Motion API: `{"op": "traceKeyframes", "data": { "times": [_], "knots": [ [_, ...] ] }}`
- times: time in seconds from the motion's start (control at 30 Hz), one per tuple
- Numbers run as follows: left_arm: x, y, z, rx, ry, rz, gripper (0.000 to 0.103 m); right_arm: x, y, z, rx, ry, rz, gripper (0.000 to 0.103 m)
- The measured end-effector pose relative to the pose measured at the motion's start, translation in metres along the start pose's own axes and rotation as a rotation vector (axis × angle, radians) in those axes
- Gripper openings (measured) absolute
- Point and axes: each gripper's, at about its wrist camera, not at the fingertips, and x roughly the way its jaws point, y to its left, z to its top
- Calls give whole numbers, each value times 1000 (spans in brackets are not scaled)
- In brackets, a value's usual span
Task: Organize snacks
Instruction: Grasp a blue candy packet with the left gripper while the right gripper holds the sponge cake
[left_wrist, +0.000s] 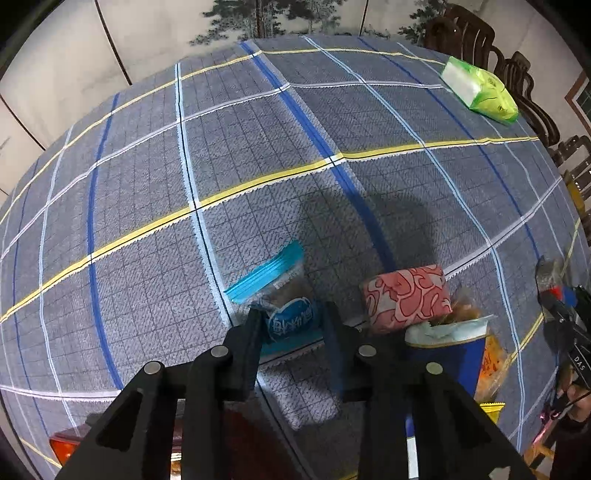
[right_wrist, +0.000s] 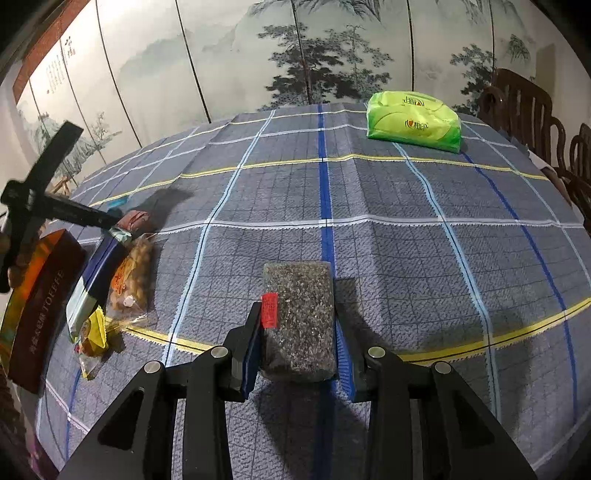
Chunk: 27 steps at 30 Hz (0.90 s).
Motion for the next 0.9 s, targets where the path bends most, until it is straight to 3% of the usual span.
{"op": "traceKeyframes", "data": {
  "times": [0.07,0.17,0.37,0.63,0.8,0.9],
  "knots": [
    [-9,-3,-5,-24,-32,16,22,0,2,0,-4,1,-5,36],
    [-36,-8,-20,-80,-95,-25,22,0,3,0,4,0,0,36],
    [-105,-36,-85,-126,-221,-73,22,0,4,0,10,0,-4,36],
    [-167,-62,-166,-117,-359,67,22,-1,12,-1,6,1,-17,36],
    [-179,-54,-195,-154,-373,92,22,0,12,0,-8,4,-35,36],
    [-181,-52,-210,-156,-389,151,22,0,11,0,-12,4,-41,36]
  ]
}}
